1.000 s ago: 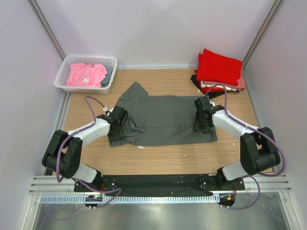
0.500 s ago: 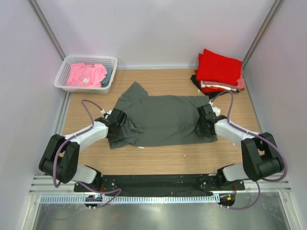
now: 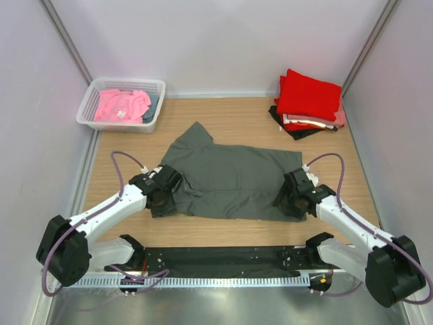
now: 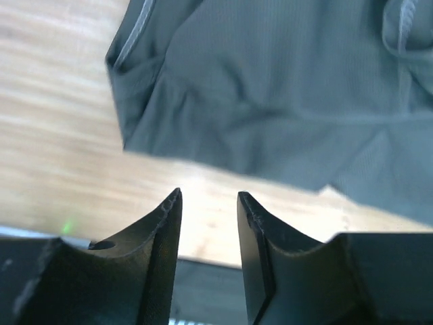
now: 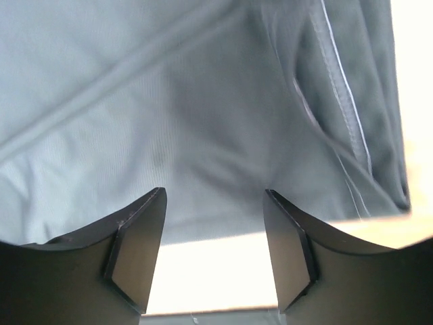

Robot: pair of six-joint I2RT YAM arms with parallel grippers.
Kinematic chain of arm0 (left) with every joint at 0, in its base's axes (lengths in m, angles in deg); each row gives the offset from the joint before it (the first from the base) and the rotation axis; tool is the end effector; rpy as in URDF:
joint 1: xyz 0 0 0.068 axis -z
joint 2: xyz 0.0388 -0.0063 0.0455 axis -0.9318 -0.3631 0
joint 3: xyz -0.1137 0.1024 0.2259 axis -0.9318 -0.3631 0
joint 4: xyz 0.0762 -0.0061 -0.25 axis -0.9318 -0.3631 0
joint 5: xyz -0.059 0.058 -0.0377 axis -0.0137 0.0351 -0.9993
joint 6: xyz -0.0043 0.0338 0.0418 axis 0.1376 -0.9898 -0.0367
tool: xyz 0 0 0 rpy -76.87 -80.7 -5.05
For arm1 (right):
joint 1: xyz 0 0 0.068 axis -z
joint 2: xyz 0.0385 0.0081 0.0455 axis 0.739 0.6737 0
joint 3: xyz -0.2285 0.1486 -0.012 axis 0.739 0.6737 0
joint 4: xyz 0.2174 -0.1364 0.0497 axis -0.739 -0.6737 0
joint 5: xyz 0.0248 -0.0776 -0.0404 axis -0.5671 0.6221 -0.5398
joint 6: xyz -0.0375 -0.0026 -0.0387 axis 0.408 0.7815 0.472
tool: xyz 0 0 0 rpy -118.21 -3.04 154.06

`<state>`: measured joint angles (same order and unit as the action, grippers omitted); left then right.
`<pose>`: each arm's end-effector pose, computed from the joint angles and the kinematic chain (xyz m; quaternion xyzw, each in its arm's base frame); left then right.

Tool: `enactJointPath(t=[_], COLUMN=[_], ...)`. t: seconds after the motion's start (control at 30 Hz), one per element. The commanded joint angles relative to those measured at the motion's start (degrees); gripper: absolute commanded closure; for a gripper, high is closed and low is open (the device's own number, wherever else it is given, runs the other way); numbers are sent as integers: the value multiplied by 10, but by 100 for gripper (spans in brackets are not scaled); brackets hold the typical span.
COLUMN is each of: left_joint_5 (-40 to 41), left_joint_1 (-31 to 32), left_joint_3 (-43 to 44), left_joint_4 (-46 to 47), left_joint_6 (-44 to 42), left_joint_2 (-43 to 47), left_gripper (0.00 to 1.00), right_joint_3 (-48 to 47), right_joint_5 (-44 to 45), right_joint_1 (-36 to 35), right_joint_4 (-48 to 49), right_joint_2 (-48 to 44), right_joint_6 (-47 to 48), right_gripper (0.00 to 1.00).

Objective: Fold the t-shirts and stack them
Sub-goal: Fold the tshirt

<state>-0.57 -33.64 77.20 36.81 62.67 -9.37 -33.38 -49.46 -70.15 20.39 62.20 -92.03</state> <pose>0.1596 -0.1024 0.1891 -0.1753 0.9723 0.0031 0.1547 0.1603 0.0621 0.1658 0.2503 0.9436 0.0812 0.2009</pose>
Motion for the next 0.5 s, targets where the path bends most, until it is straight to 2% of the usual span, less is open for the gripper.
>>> enactJointPath(t=[0.0, 0.07, 0.13, 0.2, 0.23, 0.27, 0.33, 0.43, 0.47], left_joint_5=[18, 42, 82, 91, 93, 98, 64, -10, -61], left_joint_1=[9, 9, 9, 3, 0, -6, -32, -87, -100], left_joint_3=[57, 120, 185, 278, 308, 343, 431, 541, 568], left_joint_4=[-95, -115, -120, -93, -81, -59, -33, 7, 21], left_joint_6=[23, 0, -48, -98, -158, -184, -252, -282, -290], left_joint_2=[37, 54, 46, -1, -28, -54, -147, -272, -307], left_gripper=[59, 57, 48, 38, 36, 33, 32, 40, 41], right_joint_3=[-27, -71, -105, -149, -163, -184, -198, -209, -212], right_joint_5=[11, 36, 97, 131, 139, 146, 157, 134, 125], right_joint_1=[-11, -11, -11, -11, -11, -11, -11, -10, -10], right_joint_4=[-94, -117, -138, -142, -145, -144, -133, -118, -115], right_joint_2=[-55, -62, -45, -8, 6, 16, 36, 45, 44], right_joint_6=[-31, -19, 4, 24, 41, 49, 62, 76, 81], right_gripper=[34, 30, 28, 27, 26, 27, 27, 27, 27])
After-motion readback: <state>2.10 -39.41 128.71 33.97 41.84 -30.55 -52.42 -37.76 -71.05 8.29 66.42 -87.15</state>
